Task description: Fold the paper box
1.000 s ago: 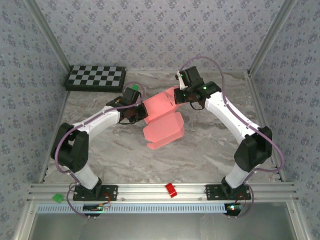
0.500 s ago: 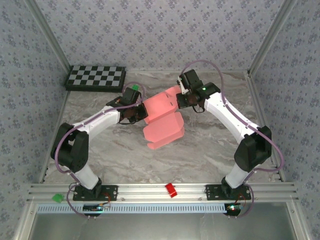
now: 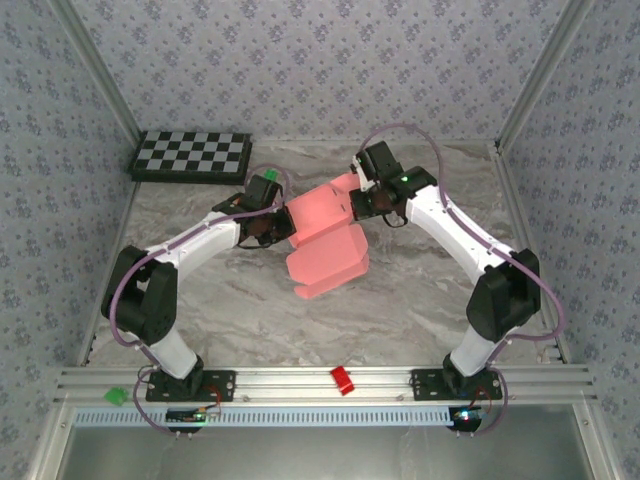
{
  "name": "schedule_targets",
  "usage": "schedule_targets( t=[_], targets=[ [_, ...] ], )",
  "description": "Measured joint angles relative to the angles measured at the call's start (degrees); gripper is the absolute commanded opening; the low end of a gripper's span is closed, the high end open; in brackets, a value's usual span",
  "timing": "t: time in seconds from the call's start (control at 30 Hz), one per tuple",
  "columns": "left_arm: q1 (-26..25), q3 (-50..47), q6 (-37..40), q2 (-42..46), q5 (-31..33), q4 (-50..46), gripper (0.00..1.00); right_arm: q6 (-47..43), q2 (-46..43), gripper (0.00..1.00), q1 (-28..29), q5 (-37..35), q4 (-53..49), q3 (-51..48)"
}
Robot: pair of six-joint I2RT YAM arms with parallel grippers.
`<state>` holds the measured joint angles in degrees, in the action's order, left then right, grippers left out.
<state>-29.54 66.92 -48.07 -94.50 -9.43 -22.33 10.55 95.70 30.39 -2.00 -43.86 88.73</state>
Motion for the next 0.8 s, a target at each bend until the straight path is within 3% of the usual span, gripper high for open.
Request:
schedule_targets(
  t=[0.3, 0.8],
  targets=[
    [0.0, 0.0, 0.0, 0.0, -0.2, 0.0, 0.00, 0.2, 0.5, 0.02, -0.9, 7.2, 3.9, -1.0],
    [0.0, 0.0, 0.0, 0.0, -0.4, 0.7, 0.00, 0.0, 4.8, 0.02, -1.2, 11.9, 5.3, 0.6]
  ],
)
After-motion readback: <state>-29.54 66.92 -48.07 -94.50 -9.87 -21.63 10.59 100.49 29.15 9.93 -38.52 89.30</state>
